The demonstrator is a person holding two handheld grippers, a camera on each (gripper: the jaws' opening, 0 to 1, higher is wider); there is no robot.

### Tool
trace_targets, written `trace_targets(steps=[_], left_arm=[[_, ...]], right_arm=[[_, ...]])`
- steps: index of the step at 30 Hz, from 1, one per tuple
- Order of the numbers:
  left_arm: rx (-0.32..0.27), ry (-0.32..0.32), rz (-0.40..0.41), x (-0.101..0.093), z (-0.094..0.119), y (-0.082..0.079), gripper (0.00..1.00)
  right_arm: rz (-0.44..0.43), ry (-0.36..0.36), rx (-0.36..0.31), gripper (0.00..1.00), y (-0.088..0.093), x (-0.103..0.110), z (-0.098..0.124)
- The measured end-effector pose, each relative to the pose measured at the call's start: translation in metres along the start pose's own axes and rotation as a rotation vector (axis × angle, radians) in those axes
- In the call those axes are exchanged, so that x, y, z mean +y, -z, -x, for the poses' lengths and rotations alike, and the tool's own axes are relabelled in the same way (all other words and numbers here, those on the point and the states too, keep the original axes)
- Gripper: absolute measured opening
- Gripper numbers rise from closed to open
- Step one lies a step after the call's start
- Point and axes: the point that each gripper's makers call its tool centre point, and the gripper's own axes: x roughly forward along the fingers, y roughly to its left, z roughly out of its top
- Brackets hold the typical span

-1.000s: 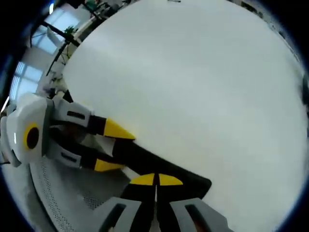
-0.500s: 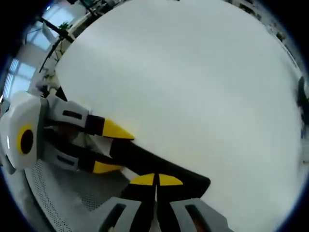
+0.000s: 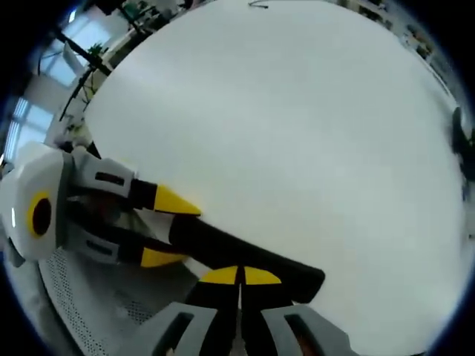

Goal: Press the specified remote control buttons in sequence, fully releasing each button before pressing the next.

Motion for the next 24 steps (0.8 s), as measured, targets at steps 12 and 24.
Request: trace_targets(steps=[12,24], left_arm=[[0.011,-0.001,-0.006,0.0,0.0,0.0,0.25],[0.009,0.002,-0.009,-0.001,0.001,0.001,0.25]], right_arm=[[-0.003,0.025,-0.055,0.0,0.001,0.003,0.001],[-0.126,-0.031,-0.132,0.0,0.0,-0.002,0.013]])
